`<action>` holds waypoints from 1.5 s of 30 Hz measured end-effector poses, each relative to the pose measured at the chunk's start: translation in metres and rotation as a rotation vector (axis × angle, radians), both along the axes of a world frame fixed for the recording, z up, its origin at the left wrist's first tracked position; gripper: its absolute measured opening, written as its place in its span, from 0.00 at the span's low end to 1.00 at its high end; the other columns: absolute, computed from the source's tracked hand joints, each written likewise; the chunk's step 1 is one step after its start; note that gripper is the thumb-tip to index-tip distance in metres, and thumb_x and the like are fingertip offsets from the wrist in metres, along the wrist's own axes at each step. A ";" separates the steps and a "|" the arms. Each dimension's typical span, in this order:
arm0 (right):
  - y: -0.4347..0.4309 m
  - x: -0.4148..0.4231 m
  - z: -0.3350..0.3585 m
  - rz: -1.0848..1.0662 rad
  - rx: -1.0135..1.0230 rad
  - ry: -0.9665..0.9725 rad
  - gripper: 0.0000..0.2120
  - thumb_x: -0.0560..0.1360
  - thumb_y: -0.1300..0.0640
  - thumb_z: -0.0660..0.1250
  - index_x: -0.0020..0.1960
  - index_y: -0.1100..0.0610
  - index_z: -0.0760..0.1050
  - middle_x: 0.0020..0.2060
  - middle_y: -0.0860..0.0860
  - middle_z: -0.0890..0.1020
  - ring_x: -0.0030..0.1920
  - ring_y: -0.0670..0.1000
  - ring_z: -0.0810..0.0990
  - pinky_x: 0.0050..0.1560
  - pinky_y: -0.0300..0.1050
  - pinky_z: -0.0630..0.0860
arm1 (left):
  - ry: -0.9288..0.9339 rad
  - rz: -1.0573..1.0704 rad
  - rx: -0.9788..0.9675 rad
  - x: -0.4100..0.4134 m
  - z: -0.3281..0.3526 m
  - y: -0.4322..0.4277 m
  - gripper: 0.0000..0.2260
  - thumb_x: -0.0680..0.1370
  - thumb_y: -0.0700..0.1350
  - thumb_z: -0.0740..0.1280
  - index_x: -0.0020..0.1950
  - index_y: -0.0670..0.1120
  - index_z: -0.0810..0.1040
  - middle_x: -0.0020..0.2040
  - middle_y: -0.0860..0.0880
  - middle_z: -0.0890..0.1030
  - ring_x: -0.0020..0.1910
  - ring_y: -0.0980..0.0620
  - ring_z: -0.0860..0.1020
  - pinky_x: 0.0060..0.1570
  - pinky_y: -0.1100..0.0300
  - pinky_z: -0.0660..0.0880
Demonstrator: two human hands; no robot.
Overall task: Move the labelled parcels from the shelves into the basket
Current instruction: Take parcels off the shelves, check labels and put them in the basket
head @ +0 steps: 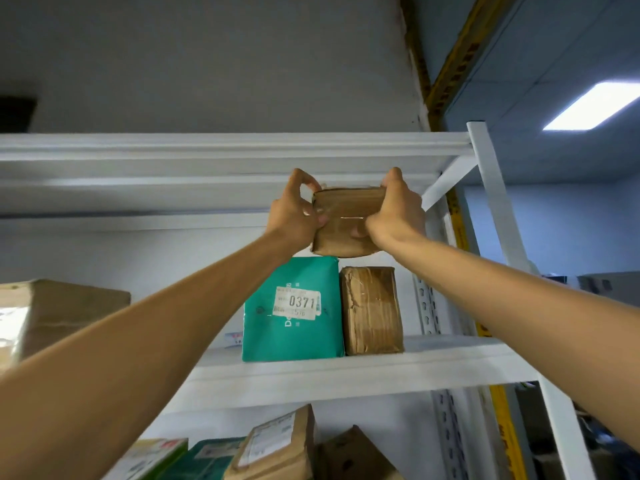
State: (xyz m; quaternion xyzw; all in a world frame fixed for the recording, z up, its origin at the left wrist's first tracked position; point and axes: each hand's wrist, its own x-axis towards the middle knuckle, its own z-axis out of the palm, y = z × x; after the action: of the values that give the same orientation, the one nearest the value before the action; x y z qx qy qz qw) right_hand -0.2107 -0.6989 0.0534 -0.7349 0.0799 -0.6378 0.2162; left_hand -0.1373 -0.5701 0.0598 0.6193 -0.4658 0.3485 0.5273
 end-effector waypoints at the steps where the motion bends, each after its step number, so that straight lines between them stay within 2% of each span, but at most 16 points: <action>1: 0.003 -0.003 -0.004 0.029 -0.025 -0.041 0.33 0.68 0.63 0.76 0.66 0.54 0.62 0.56 0.55 0.76 0.56 0.56 0.76 0.45 0.46 0.76 | -0.008 -0.048 -0.028 -0.002 -0.004 0.003 0.14 0.77 0.40 0.69 0.56 0.51 0.67 0.45 0.47 0.76 0.46 0.44 0.79 0.39 0.45 0.81; 4: 0.015 -0.007 -0.022 0.210 -0.052 -0.168 0.25 0.70 0.59 0.74 0.60 0.54 0.63 0.51 0.50 0.77 0.51 0.49 0.77 0.43 0.40 0.77 | 0.071 -0.205 -0.146 -0.008 -0.012 0.010 0.08 0.79 0.50 0.65 0.53 0.50 0.69 0.48 0.46 0.78 0.45 0.47 0.80 0.38 0.53 0.80; 7: 0.031 -0.012 -0.043 0.444 0.070 -0.325 0.20 0.71 0.55 0.74 0.54 0.56 0.65 0.44 0.43 0.77 0.43 0.37 0.77 0.37 0.27 0.72 | 0.120 -0.263 -0.260 -0.011 -0.018 0.016 0.09 0.79 0.55 0.62 0.45 0.50 0.71 0.46 0.44 0.79 0.47 0.43 0.81 0.44 0.46 0.81; 9: 0.037 -0.014 -0.051 0.529 0.105 -0.400 0.19 0.72 0.54 0.75 0.53 0.58 0.66 0.44 0.42 0.77 0.41 0.30 0.76 0.35 0.24 0.71 | 0.131 -0.275 -0.296 -0.013 -0.021 0.019 0.09 0.79 0.54 0.63 0.45 0.49 0.71 0.44 0.46 0.79 0.47 0.43 0.81 0.45 0.44 0.81; 12: 0.043 -0.021 -0.053 0.632 0.173 -0.459 0.17 0.74 0.50 0.71 0.50 0.58 0.66 0.43 0.45 0.76 0.43 0.38 0.79 0.37 0.27 0.74 | 0.209 -0.348 -0.295 -0.014 -0.029 0.022 0.13 0.78 0.48 0.67 0.57 0.47 0.67 0.46 0.46 0.78 0.47 0.46 0.81 0.47 0.47 0.80; 16: 0.042 -0.023 -0.056 0.526 0.145 -0.382 0.23 0.69 0.54 0.77 0.56 0.55 0.68 0.47 0.43 0.76 0.45 0.39 0.77 0.42 0.29 0.75 | 0.280 -0.517 -0.203 -0.014 -0.050 0.024 0.19 0.80 0.43 0.63 0.71 0.49 0.66 0.57 0.42 0.80 0.52 0.45 0.82 0.51 0.49 0.80; 19: 0.034 -0.020 -0.064 0.486 0.143 -0.316 0.33 0.67 0.53 0.78 0.67 0.51 0.67 0.61 0.47 0.75 0.60 0.45 0.75 0.59 0.43 0.77 | 0.216 -0.535 -0.169 -0.018 -0.062 0.027 0.17 0.81 0.42 0.61 0.69 0.52 0.67 0.59 0.43 0.79 0.54 0.45 0.81 0.55 0.48 0.79; 21: 0.034 -0.022 -0.068 0.503 0.112 -0.259 0.36 0.69 0.55 0.77 0.72 0.49 0.64 0.66 0.48 0.73 0.66 0.47 0.72 0.62 0.47 0.76 | 0.173 -0.529 -0.142 -0.020 -0.066 0.030 0.16 0.81 0.42 0.61 0.67 0.54 0.67 0.60 0.44 0.79 0.54 0.45 0.81 0.54 0.49 0.79; 25: 0.035 -0.032 -0.077 0.601 0.053 -0.207 0.35 0.70 0.64 0.74 0.73 0.48 0.65 0.65 0.45 0.77 0.62 0.41 0.73 0.56 0.35 0.77 | 0.078 -0.486 -0.078 -0.024 -0.073 0.034 0.22 0.79 0.45 0.65 0.69 0.59 0.64 0.61 0.48 0.77 0.56 0.46 0.79 0.56 0.49 0.78; 29: 0.029 -0.044 -0.081 0.562 -0.036 -0.136 0.41 0.71 0.65 0.73 0.76 0.47 0.59 0.69 0.44 0.72 0.71 0.46 0.66 0.69 0.52 0.71 | 0.049 -0.519 -0.088 -0.025 -0.088 0.029 0.34 0.78 0.39 0.65 0.76 0.61 0.53 0.61 0.50 0.75 0.58 0.51 0.78 0.52 0.59 0.79; 31: 0.027 -0.050 -0.083 0.550 -0.062 -0.119 0.40 0.72 0.64 0.72 0.76 0.45 0.58 0.70 0.45 0.71 0.71 0.48 0.66 0.66 0.56 0.73 | 0.063 -0.555 -0.137 -0.028 -0.095 0.024 0.33 0.78 0.36 0.65 0.76 0.59 0.55 0.61 0.49 0.75 0.57 0.50 0.79 0.47 0.61 0.80; 34: 0.026 -0.059 -0.087 0.563 -0.060 -0.177 0.34 0.75 0.62 0.69 0.75 0.46 0.60 0.66 0.45 0.73 0.68 0.48 0.72 0.59 0.55 0.79 | 0.076 -0.625 -0.158 -0.036 -0.100 0.020 0.31 0.77 0.34 0.65 0.75 0.55 0.60 0.60 0.49 0.75 0.54 0.52 0.80 0.40 0.67 0.78; 38: 0.026 -0.069 -0.100 0.507 -0.056 -0.150 0.34 0.75 0.63 0.69 0.76 0.48 0.60 0.68 0.48 0.73 0.67 0.49 0.73 0.55 0.51 0.81 | 0.094 -0.716 -0.092 -0.036 -0.112 0.024 0.32 0.76 0.36 0.68 0.74 0.57 0.60 0.60 0.49 0.76 0.57 0.51 0.79 0.47 0.60 0.80; 41: 0.033 -0.083 -0.112 0.363 -0.068 -0.092 0.38 0.74 0.64 0.70 0.77 0.46 0.57 0.68 0.47 0.72 0.65 0.44 0.73 0.50 0.38 0.81 | 0.110 -0.828 -0.041 -0.031 -0.128 0.022 0.36 0.73 0.32 0.70 0.75 0.56 0.61 0.56 0.51 0.78 0.56 0.51 0.80 0.49 0.56 0.80; 42: 0.036 -0.089 -0.116 0.309 -0.071 -0.078 0.39 0.73 0.65 0.70 0.77 0.46 0.57 0.66 0.46 0.74 0.63 0.42 0.74 0.50 0.37 0.81 | 0.116 -0.872 -0.045 -0.030 -0.135 0.020 0.37 0.72 0.31 0.70 0.75 0.55 0.61 0.55 0.51 0.79 0.56 0.51 0.80 0.49 0.56 0.80; 45: 0.046 -0.108 -0.133 0.196 -0.045 -0.018 0.44 0.70 0.70 0.72 0.77 0.45 0.58 0.62 0.47 0.77 0.63 0.45 0.76 0.57 0.52 0.79 | 0.138 -0.986 -0.087 -0.032 -0.157 0.011 0.39 0.70 0.32 0.73 0.74 0.56 0.62 0.57 0.48 0.78 0.57 0.53 0.79 0.50 0.57 0.80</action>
State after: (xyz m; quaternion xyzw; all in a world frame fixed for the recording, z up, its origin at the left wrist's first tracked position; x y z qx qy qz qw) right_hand -0.3190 -0.6532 -0.0799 -0.7379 -0.0086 -0.6220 0.2618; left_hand -0.1690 -0.5589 -0.0973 0.3246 -0.6520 0.0350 0.6843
